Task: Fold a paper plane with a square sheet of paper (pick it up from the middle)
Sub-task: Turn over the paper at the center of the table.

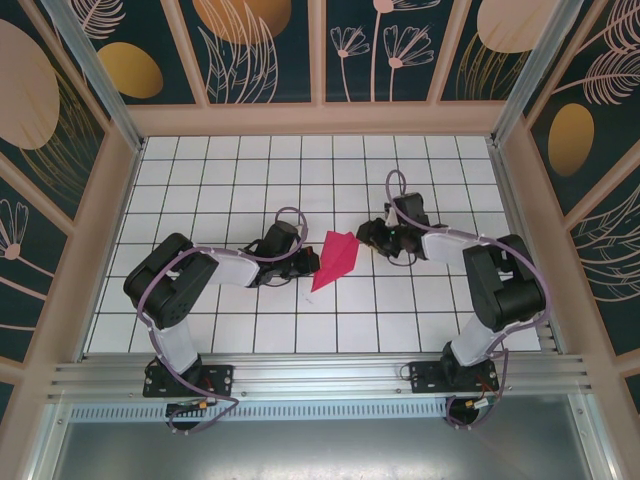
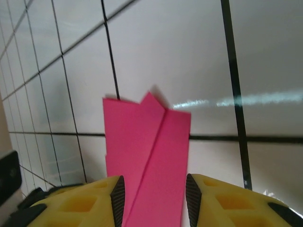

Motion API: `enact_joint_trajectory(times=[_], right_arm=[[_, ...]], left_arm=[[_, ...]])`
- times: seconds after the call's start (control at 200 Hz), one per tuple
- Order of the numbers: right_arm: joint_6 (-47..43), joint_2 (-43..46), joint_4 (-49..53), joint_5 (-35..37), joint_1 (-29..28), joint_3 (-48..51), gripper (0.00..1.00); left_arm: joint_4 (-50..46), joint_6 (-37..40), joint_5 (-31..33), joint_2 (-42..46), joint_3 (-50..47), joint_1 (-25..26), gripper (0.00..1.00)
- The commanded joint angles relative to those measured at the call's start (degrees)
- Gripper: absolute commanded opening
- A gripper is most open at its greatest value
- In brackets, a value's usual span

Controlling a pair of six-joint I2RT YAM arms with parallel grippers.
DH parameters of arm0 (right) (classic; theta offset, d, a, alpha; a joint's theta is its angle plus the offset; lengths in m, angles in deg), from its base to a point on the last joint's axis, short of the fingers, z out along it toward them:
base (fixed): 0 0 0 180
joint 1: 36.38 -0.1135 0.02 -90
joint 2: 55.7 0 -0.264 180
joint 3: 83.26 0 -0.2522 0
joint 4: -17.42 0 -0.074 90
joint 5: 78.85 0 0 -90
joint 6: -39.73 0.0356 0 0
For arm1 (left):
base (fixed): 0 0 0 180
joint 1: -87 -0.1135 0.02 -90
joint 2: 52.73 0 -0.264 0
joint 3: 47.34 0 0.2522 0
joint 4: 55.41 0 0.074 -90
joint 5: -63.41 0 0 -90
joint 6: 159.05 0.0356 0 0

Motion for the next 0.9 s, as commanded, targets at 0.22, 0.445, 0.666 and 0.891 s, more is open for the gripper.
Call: enact_joint_trajectory(times=[0.22, 0.445, 0.666, 0.891], right_arm=[[8.9, 1.6, -4.3, 2.4, -6.1, 6.1, 0.45], [12.0, -0.2, -9.2, 1.0, -7.3, 7.3, 0.44], [14.7, 0.2, -11.8, 1.8, -7.7, 6.9, 0.40], [16.0, 0.1, -14.7, 1.4, -7.8, 6.9, 0.40]], left_arm=[[-4.8, -2.0, 1.7, -3.2, -2.7, 0.0, 0.00], [-4.6, -1.8, 0.7, -3.9, -2.8, 0.0, 0.00], [-3.9, -2.1, -0.7, -4.0, -3.1, 0.1, 0.00], [-2.7, -2.9, -2.1, -3.8, -3.7, 0.0, 0.00]])
